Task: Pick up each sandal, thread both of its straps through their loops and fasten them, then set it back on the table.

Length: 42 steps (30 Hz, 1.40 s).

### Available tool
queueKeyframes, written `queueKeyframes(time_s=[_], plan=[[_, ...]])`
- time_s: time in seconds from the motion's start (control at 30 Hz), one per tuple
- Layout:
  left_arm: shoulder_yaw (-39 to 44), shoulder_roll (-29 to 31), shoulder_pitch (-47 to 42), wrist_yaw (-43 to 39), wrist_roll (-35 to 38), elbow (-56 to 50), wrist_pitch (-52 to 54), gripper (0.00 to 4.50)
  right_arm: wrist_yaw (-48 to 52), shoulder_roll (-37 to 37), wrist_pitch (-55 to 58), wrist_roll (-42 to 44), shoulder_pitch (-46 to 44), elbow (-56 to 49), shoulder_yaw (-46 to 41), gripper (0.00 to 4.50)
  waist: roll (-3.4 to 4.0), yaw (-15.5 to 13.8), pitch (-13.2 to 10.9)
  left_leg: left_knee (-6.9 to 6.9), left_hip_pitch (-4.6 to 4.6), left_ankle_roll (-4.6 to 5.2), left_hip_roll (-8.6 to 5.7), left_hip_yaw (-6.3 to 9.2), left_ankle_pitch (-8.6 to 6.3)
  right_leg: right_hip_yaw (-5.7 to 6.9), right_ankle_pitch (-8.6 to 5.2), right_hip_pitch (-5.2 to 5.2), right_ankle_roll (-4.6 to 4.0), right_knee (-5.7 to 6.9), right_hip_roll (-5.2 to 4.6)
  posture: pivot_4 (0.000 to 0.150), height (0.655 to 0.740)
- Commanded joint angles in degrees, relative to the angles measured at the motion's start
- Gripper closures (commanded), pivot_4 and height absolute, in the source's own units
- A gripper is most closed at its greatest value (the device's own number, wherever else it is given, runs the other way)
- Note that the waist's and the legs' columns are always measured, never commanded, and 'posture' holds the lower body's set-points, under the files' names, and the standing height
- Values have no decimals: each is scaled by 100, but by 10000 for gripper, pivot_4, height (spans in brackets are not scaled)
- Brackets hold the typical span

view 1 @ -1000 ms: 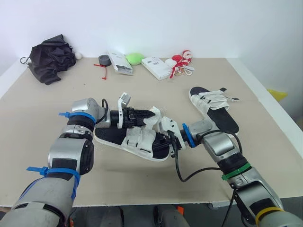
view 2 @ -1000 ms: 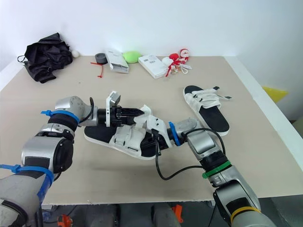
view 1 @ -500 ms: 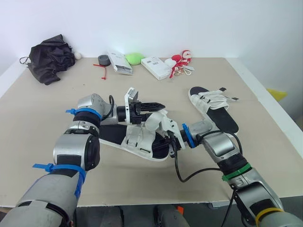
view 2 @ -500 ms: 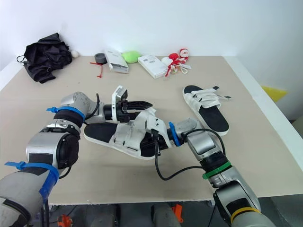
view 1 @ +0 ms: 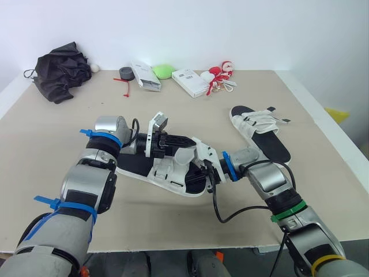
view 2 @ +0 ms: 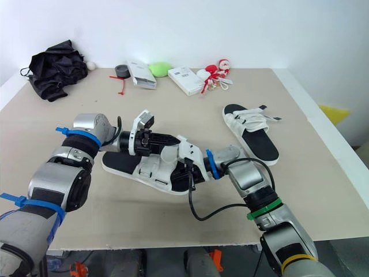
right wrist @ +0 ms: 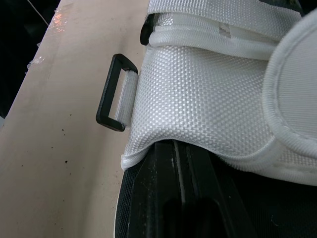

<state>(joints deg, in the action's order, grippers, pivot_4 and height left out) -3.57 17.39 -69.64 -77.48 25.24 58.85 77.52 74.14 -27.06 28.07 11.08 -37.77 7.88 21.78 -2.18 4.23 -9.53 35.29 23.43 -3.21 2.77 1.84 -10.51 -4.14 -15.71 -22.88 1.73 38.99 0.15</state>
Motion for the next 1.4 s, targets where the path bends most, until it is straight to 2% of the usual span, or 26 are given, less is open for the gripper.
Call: queueKeyframes(time_s=[0.03,0.17,0.33,0.5,0.63,0.73,0.87,0.93,1.0,1.17,1.4], plan=[[85,81,-146,-133,101,-97,-18,13762,-118,-100,179,-223,222,238,205,45000,0,0,0,0,0,0,0,0,0,0,0,0,0,0,0,1500,7400],[10,89,-189,-321,202,-301,135,13762,-111,-114,181,-226,231,224,212,45000,0,0,0,0,0,0,0,0,0,0,0,0,0,0,0,1500,7400],[-407,107,34,-598,413,-1104,456,13762,-108,-126,196,-220,244,201,206,45000,-1,0,-1,0,3,0,0,2,0,0,0,-1,0,0,0,1500,7400],[-817,269,463,-649,332,-1698,-24,13762,-109,-134,208,-209,256,175,208,45000,2,0,1,-1,1,2,1,1,-1,-2,-1,-1,0,1,1,1500,7400],[-960,291,625,-460,198,-1691,-270,13762,-100,-145,217,-206,265,157,218,45000,2,-7,1,1,1,2,2,1,-1,-2,-2,2,-1,0,0,1500,7400],[-781,210,632,-267,258,-1591,-278,23391,-91,-145,227,-207,260,147,222,45000,2,-17,0,8,3,2,-2,2,-1,-2,-2,6,0,0,-3,1500,7400],[-108,-7,480,218,495,-1243,-111,43810,-77,-147,240,-201,248,129,232,45000,2,-12,0,11,4,3,-4,2,-1,-3,-2,6,2,0,-3,1500,7400],[238,-97,417,493,581,-1097,-45,44802,-73,-153,246,-197,249,122,234,45000,2,-13,0,9,3,5,-4,4,-2,-3,-3,5,2,0,-2,1500,7400],[238,-68,489,459,651,-1259,57,44802,-66,-163,250,-197,255,109,237,45000,2,-10,0,9,5,5,-4,6,-3,-2,-3,6,3,0,-2,1500,7400],[-462,284,921,22,859,-2269,421,44802,-45,-185,262,-193,266,89,242,45000,2,-5,0,7,5,5,-4,5,-3,-4,-4,5,5,0,-2,1500,7400],[-1055,630,1300,-160,884,-3053,192,44802,-35,-191,276,-188,271,72,253,45000,2,-11,0,8,4,5,-4,5,-3,-3,-5,7,5,0,-4,1500,7400]])
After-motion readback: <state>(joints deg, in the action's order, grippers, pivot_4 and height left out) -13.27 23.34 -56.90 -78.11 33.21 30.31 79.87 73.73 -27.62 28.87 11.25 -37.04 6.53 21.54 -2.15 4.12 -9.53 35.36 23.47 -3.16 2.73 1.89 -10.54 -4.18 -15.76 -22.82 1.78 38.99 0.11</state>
